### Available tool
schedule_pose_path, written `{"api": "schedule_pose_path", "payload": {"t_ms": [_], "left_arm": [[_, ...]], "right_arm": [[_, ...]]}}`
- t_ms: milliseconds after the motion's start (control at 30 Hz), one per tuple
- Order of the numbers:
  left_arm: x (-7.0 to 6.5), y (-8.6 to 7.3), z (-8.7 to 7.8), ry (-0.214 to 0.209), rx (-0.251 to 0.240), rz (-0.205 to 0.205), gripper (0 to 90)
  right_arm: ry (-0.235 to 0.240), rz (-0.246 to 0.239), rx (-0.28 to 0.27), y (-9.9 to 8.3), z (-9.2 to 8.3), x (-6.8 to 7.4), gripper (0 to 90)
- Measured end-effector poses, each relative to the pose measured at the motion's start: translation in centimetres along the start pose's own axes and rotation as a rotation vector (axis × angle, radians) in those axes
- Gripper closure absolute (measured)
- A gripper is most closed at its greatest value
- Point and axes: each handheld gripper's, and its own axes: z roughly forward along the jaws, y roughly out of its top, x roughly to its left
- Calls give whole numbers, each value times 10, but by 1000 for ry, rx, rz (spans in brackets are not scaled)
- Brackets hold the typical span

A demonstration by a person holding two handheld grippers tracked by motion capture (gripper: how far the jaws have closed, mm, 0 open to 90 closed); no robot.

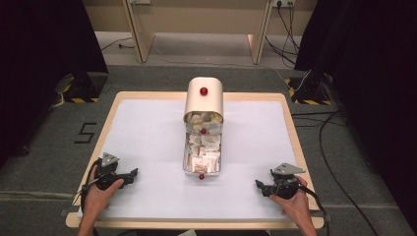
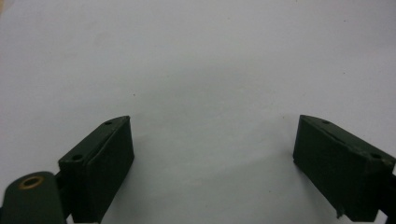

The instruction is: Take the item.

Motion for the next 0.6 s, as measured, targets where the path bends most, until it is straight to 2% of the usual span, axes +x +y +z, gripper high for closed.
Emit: {"api": "schedule_pose_path", "payload": {"t_ms": [200,500,600], "left_arm": [[0,0,0,0,-1,-1,114],[0,0,0,-1,-1,0,114],[0,0,0,-1,-1,0,114]], "right_arm": [[-3,4,-1,0,0,0,259],[-11,13,7,3,-1,-1,312],[-11,15,-11,6,-4,0,321]]}}
